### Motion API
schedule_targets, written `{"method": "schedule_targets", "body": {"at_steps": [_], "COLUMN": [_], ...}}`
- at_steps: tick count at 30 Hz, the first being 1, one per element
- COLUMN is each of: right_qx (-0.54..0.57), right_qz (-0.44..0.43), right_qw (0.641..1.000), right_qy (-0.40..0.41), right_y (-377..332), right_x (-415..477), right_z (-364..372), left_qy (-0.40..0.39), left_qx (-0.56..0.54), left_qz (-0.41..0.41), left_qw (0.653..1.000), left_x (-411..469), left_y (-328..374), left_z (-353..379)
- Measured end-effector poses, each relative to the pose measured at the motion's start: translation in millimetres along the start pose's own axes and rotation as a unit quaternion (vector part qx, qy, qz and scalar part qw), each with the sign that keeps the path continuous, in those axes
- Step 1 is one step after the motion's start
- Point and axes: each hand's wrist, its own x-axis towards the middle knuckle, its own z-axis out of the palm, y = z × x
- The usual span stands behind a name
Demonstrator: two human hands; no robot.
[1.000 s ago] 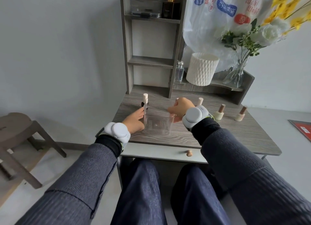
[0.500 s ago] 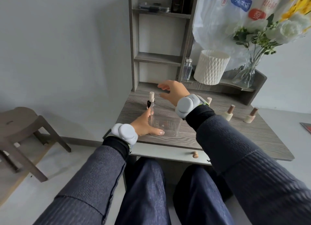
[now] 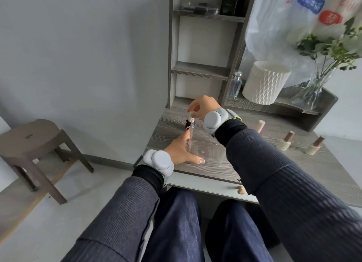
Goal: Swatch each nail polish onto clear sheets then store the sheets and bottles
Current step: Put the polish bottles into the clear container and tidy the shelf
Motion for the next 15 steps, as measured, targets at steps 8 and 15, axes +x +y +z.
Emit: {"method": "schedule_targets", "body": {"at_steps": [8, 15], "right_qx": [0.043, 0.090], "right_qz": [-0.006, -0.045], "right_qw": [0.986, 0.956], "right_qy": [0.162, 0.275], "right_y": [7.7, 12.3], "right_x": [-11.7, -34.6], "right_z": [-8.8, -30.8], "left_qy": [0.003, 0.018], "left_qx": [0.003, 0.004], "left_qz": [-0.017, -0.022], "left_qw": [1.000, 1.000], "left_x": [4.8, 5.2], "left_y": [1.6, 1.9], "left_z": [-2.2, -1.7]}}
